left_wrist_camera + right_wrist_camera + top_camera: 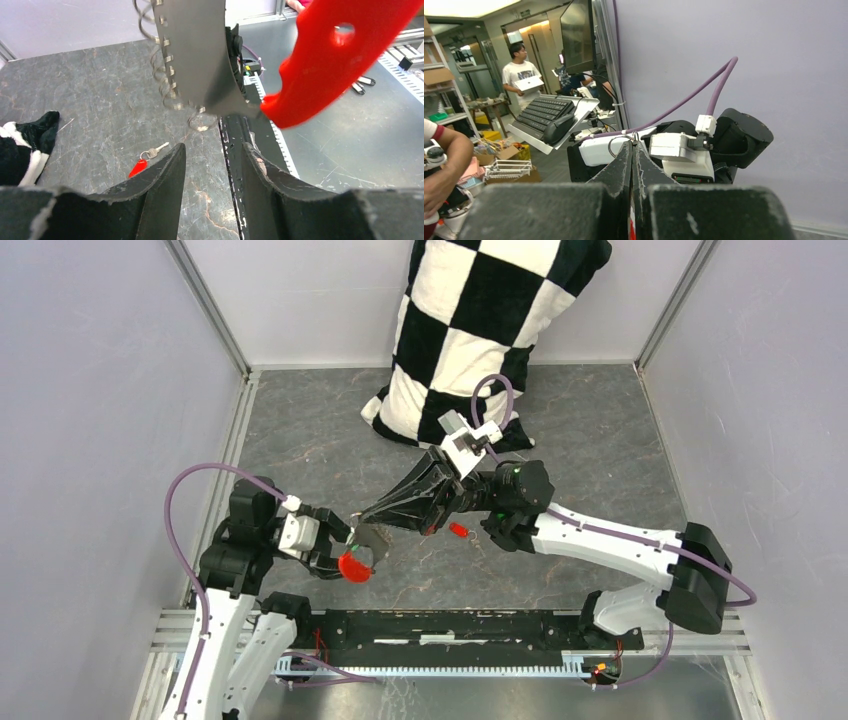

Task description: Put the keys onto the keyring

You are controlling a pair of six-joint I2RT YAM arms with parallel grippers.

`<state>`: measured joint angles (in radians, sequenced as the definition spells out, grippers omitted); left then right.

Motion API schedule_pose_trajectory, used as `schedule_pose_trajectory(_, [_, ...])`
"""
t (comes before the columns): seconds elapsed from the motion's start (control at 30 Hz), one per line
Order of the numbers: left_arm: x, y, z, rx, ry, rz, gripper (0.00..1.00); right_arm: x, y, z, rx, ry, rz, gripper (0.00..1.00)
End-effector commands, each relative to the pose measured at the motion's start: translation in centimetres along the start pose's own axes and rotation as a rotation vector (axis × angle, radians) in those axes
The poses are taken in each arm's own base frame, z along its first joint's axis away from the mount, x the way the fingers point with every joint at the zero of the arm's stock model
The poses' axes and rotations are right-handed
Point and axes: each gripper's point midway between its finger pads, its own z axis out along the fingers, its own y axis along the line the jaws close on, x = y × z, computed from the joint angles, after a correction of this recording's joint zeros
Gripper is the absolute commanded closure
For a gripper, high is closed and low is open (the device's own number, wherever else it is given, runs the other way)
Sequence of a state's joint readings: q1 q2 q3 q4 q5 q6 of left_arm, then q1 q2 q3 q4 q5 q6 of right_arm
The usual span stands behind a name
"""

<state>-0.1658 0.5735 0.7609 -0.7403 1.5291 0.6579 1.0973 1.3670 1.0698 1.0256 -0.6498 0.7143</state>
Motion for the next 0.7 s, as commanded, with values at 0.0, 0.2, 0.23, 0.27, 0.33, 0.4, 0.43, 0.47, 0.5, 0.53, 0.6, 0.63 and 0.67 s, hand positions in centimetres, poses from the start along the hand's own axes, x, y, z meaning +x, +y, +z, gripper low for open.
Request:
schedule_pose_trajectory(0.0, [-1.44,-0.85,0.11,0.044,-0.039,0.058,0.47,-2.25,1.13,0.22,-0.056,-0.114,0.005,1.0])
schedule_pose_trajectory(0.2, [-1.66,-1.33,0.21,0.066,-0.076,0.041,0.47,-2.52,1.08,0.41,-0.068,-0.142,0.022,1.0])
schedule_pose_trajectory(0.23, [-1.57,-1.29,0.21,0.064,-0.074,0.041,0.47,-2.51,0.98,0.46,-0.067,-0.143,0.024,1.0])
schedule_pose_trajectory(0.27, [-1.48,-1.22,0.19,0.06,-0.07,0.041,0.48,-2.5,0.91,0.49,-0.066,-0.142,0.026,1.0])
schedule_pose_trajectory(0.33, [-1.46,-1.14,0.18,0.057,-0.065,0.047,0.51,-2.34,0.79,0.55,-0.066,-0.14,0.03,1.0])
schedule_pose_trajectory(0.4, [-1.61,-1.11,0.18,0.058,-0.067,0.053,0.58,-2.18,0.76,0.51,-0.065,-0.136,0.035,1.0])
schedule_pose_trajectory(0.43, [-1.79,-1.11,0.18,0.058,-0.068,0.058,0.6,-2.16,0.74,0.47,-0.065,-0.135,0.036,1.0])
schedule_pose_trajectory(0.47, [-1.91,-1.08,0.18,0.059,-0.069,0.062,0.61,-2.02,0.74,0.45,-0.064,-0.133,0.04,1.0])
schedule_pose_trajectory(0.5, [-2.05,-1.11,0.19,0.062,-0.073,0.061,0.61,-1.81,0.68,0.34,-0.062,-0.13,0.044,1.0])
schedule_pose_trajectory(0.53, [-2.2,-1.18,0.2,0.065,-0.077,0.06,0.6,-1.76,0.65,0.3,-0.059,-0.13,0.046,1.0])
schedule_pose_trajectory(0.6, [-2.36,-1.24,0.2,0.066,-0.079,0.059,0.53,-1.75,0.55,0.3,-0.057,-0.134,0.047,1.0])
schedule_pose_trajectory(0.63, [-2.32,-1.22,0.2,0.066,-0.079,0.058,0.51,-1.76,0.51,0.36,-0.058,-0.135,0.049,1.0])
schedule_pose_trajectory(0.67, [-2.27,-1.22,0.2,0.066,-0.079,0.055,0.5,-1.88,0.62,0.4,-0.066,-0.14,0.051,1.0])
